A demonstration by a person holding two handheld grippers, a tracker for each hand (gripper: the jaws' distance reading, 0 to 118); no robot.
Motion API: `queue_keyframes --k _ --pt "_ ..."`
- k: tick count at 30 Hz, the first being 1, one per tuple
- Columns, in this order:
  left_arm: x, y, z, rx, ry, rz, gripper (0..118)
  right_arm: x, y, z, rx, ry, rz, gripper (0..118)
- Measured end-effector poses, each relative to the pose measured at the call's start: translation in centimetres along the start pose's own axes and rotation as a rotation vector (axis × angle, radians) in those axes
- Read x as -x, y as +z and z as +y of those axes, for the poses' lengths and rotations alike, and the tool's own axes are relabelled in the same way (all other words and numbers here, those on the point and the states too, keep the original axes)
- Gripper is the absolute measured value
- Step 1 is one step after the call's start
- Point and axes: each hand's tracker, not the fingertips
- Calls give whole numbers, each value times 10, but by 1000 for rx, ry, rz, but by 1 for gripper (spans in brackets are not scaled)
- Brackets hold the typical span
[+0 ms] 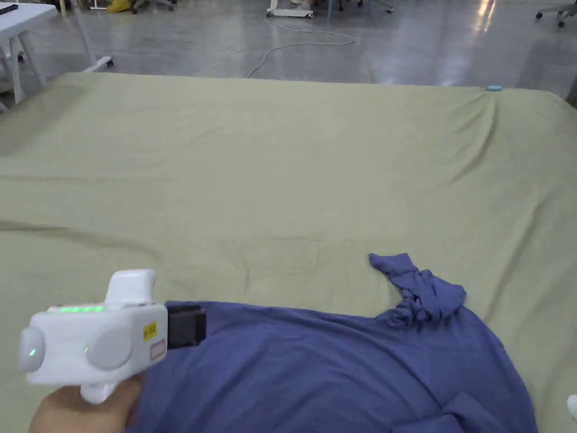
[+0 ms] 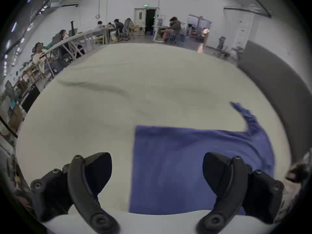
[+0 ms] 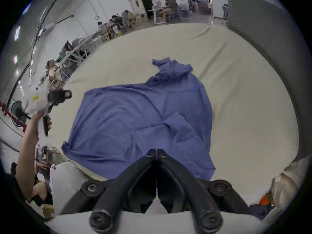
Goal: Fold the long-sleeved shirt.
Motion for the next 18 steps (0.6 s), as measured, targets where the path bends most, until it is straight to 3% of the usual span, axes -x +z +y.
queue_keyframes --k 2,6,7,8,9,10,11,12,13,16,18 --pt "7 -50 10 107 -10 103 109 -7 0 3 14 -13 -15 0" --pt "6 -108 -6 238 -21 66 99 -21 -6 16 31 -10 -70 0" --pt "2 -103 -9 190 -29 98 87 -26 -11 23 43 -11 -89 0" --pt "-2 -89 -6 145 -64 95 61 -31 -16 33 55 -7 -102 0" --pt "-5 -83 -5 155 -82 70 11 -36 -21 43 55 -4 -108 0" --pt "-9 -73 -5 127 -85 30 0 -40 -28 57 52 -4 -128 14" --pt "-16 -66 -5 104 -77 19 0 -46 -37 74 47 -5 -141 49" --pt "-25 -57 -3 99 -93 48 0 -50 -47 90 37 9 -148 92" --pt "-29 -52 -2 98 -141 48 0 -55 -61 107 30 35 -162 118" --pt "-14 -41 4 84 -48 -25 0 -68 -107 146 45 106 -277 116" --pt "-6 -32 7 76 -35 -25 0 -73 -143 154 146 45 -270 116"
